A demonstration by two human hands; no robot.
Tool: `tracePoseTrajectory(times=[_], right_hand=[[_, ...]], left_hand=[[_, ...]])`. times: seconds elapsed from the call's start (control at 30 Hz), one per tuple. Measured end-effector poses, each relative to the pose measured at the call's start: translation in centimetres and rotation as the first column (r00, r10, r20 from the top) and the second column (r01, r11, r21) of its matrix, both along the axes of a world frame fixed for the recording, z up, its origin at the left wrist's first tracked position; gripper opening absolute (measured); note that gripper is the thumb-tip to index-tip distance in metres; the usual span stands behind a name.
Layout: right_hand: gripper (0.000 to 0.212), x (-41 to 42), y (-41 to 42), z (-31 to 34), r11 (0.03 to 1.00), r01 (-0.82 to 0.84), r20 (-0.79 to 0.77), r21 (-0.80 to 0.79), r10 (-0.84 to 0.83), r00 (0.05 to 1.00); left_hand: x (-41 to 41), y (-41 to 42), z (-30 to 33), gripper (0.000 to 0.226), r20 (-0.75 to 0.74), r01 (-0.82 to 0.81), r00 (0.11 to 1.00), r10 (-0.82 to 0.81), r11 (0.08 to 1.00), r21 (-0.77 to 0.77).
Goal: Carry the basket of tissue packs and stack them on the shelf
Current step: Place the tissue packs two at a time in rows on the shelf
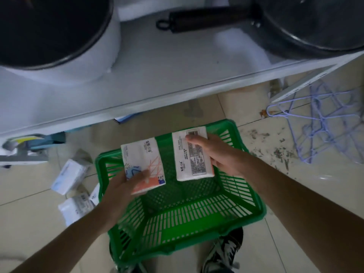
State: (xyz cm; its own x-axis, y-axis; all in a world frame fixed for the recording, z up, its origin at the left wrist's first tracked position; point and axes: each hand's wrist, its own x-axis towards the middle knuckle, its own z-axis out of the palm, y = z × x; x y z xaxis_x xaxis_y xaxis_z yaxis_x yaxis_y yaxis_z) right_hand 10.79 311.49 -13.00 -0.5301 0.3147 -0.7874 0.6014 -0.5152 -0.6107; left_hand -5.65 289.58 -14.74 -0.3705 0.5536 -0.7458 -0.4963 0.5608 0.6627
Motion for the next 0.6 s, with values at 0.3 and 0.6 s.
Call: tracePoseTrajectory(times=[0.3, 0.6], right_hand=[[0.028, -1.3, 1.3, 15.1, 0.997, 0.042, -0.071, 0.062, -0.037, 0.997], [0.027, -1.6, 1.3, 30.0, 0.996, 0.075, -0.147, 0.052, -0.067, 0.987]], left_hand=[[0.5, 3.7, 15.9, 0.060, 0.012, -0.004, 1.000, 0.003, 0.995, 0.097], [-0.9, 2.1, 29.9, 0.107, -0.006, -0.017, 1.000, 0.018, 0.991, 0.135]])
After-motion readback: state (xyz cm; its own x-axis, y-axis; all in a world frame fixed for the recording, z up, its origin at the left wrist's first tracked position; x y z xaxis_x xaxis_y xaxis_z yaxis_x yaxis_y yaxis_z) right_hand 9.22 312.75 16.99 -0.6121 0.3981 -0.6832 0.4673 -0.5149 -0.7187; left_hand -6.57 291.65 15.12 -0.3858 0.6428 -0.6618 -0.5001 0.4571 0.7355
